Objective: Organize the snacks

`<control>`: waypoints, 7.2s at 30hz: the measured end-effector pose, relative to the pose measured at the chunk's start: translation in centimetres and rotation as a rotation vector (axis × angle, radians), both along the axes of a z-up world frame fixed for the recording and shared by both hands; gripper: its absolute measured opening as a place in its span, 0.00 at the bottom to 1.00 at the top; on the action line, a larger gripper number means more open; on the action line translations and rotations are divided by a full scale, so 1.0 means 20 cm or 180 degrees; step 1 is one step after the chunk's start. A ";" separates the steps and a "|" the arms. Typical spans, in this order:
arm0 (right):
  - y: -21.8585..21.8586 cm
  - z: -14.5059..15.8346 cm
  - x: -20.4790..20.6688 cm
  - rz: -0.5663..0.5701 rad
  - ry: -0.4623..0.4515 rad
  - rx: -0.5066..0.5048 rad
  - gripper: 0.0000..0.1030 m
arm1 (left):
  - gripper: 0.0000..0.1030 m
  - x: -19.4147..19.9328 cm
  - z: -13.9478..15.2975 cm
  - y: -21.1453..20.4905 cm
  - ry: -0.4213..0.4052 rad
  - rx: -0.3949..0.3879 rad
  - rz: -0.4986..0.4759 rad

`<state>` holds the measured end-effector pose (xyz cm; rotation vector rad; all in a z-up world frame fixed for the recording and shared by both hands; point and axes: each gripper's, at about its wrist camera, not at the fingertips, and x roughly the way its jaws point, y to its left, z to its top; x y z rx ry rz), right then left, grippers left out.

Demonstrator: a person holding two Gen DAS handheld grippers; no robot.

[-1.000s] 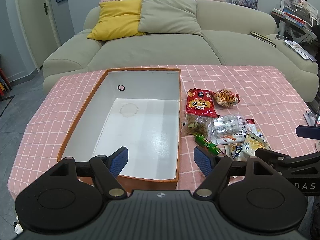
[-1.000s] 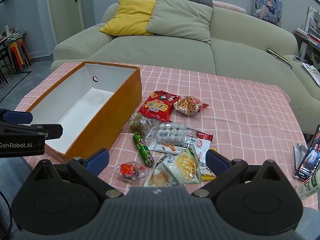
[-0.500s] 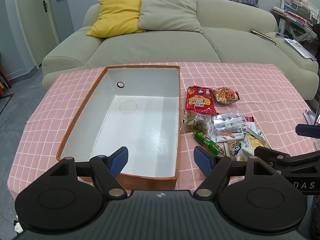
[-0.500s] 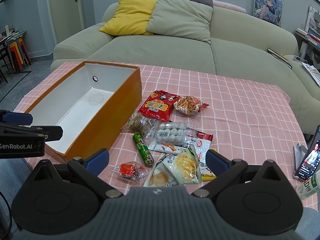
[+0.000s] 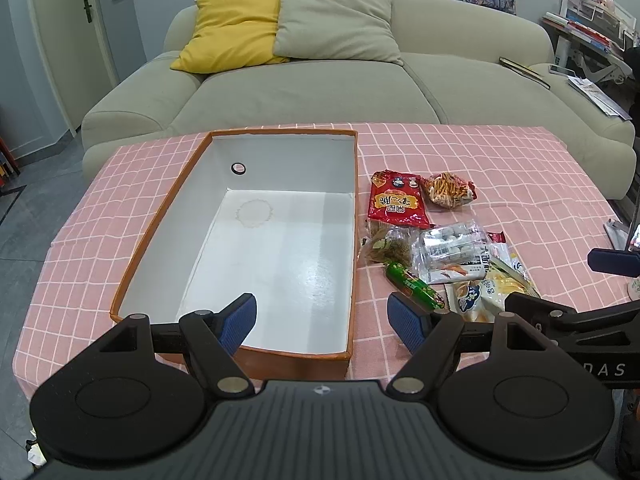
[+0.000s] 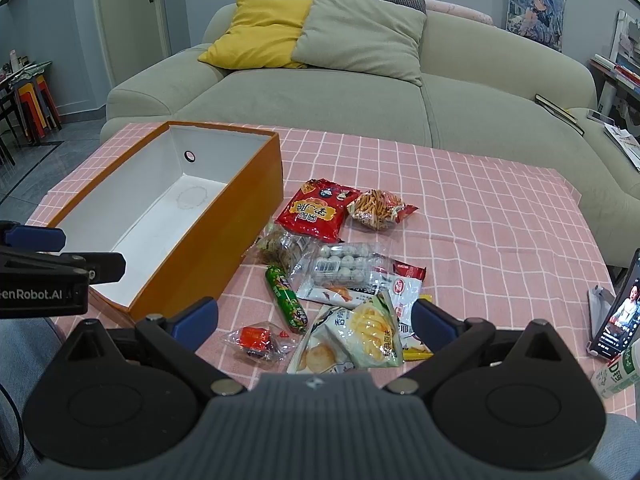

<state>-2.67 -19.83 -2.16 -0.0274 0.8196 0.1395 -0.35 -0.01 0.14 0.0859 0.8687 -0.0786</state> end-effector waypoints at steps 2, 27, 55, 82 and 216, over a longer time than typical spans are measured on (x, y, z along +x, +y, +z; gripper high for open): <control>0.00 0.00 0.00 0.0002 0.0000 -0.0001 0.96 | 0.85 0.00 0.00 0.00 0.0002 -0.0001 -0.0005; -0.18 -0.20 0.03 0.0094 0.0205 0.0157 0.73 | 0.52 0.07 -0.09 -0.25 0.0502 -0.0338 -0.0611; -0.12 -0.55 0.28 0.0771 0.0349 -0.0456 0.77 | 0.52 0.31 -0.44 -0.44 0.1267 -0.0056 -0.0820; -0.20 -0.62 0.29 0.0817 0.0330 -0.0332 0.73 | 0.62 0.38 -0.54 -0.47 0.1396 -0.0016 -0.0664; 0.45 0.12 0.42 0.1556 0.0093 -0.0066 0.76 | 0.62 0.32 0.07 0.17 0.0458 0.0145 -0.0069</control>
